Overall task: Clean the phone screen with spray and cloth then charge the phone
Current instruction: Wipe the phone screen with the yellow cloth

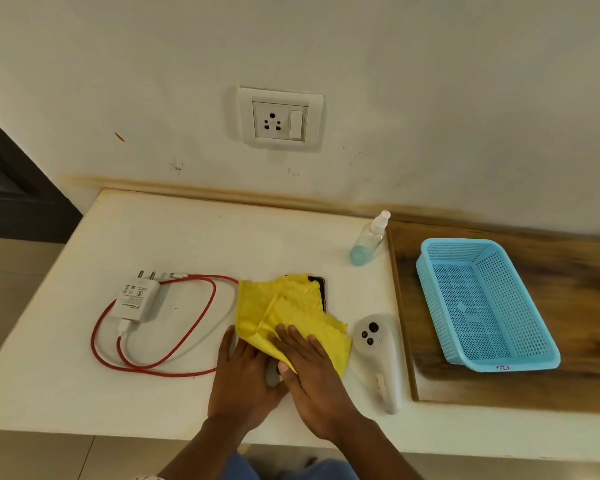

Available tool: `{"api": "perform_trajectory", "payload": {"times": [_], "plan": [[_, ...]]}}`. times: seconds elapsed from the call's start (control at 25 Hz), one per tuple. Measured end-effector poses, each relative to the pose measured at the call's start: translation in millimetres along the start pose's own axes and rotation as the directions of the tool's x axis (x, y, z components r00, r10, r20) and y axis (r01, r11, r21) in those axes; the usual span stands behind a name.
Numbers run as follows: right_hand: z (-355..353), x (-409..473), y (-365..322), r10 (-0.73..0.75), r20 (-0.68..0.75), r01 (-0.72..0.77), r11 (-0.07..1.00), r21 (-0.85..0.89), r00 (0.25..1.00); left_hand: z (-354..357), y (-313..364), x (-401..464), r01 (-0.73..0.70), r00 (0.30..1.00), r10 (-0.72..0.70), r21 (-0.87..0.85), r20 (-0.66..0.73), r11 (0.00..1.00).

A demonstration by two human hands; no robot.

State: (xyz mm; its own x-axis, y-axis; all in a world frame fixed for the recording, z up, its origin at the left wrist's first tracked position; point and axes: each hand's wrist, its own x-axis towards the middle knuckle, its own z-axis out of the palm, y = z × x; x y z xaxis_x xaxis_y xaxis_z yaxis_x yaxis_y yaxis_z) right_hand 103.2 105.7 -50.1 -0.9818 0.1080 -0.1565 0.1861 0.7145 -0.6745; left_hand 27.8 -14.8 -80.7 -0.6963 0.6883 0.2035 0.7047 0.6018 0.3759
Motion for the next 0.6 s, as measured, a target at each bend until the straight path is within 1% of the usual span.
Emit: {"api": "perform_trajectory", "payload": {"times": [0.08,0.16,0.2,0.28,0.36,0.4,0.44,0.48,0.52,0.56,0.6], "plan": [[1.0,-7.8,-5.7,0.030,0.000,-0.030,0.998,0.051,1.000,0.7,0.0,-2.2,-0.011,1.000,0.010,-0.024,-0.012,1.000],[1.7,-15.4,-11.7,0.058,0.010,-0.059,0.996,0.064,0.998,-1.4,0.3,-2.9,-0.026,0.999,0.024,-0.070,-0.028,0.997],[1.6,-18.9,-14.4,0.068,0.019,-0.069,0.995,0.065,0.997,-2.1,0.3,-1.7,-0.043,0.997,0.038,-0.078,-0.060,0.996],[-0.7,-25.9,-19.5,0.090,0.055,-0.094,0.992,0.081,0.994,-4.4,3.8,1.4,-0.068,0.984,0.051,-0.102,-0.169,0.992],[-5.9,-34.3,-22.9,0.095,0.085,-0.106,0.985,0.138,0.992,-5.2,10.6,0.7,-0.077,0.971,0.018,-0.237,-0.240,0.969],[-9.1,-39.3,-23.8,0.096,0.094,-0.113,0.976,0.186,0.991,-6.1,11.4,-0.4,-0.056,0.973,-0.027,-0.345,-0.230,0.937],[-12.1,-45.4,-24.6,0.112,0.098,-0.134,0.960,0.248,0.989,-5.1,10.8,-0.4,-0.024,0.979,-0.068,-0.439,-0.191,0.898],[-15.8,-51.1,-25.2,0.150,0.102,-0.175,0.933,0.315,0.983,-3.1,8.3,-1.7,0.038,0.993,-0.086,-0.461,-0.083,0.886],[-20.5,-55.3,-25.5,0.207,0.110,-0.234,0.892,0.387,0.972,-2.1,6.0,-3.2,0.090,0.996,-0.086,-0.468,0.030,0.879],[-27.7,-57.7,-27.2,0.265,0.123,-0.291,0.840,0.457,0.956,-2.1,2.9,-3.9,0.068,0.997,-0.049,-0.394,0.057,0.917],[-36.4,-57.6,-27.5,0.303,0.134,-0.328,0.789,0.519,0.943,1.3,-0.1,-5.1,0.064,0.996,-0.042,-0.300,0.080,0.952]]}}
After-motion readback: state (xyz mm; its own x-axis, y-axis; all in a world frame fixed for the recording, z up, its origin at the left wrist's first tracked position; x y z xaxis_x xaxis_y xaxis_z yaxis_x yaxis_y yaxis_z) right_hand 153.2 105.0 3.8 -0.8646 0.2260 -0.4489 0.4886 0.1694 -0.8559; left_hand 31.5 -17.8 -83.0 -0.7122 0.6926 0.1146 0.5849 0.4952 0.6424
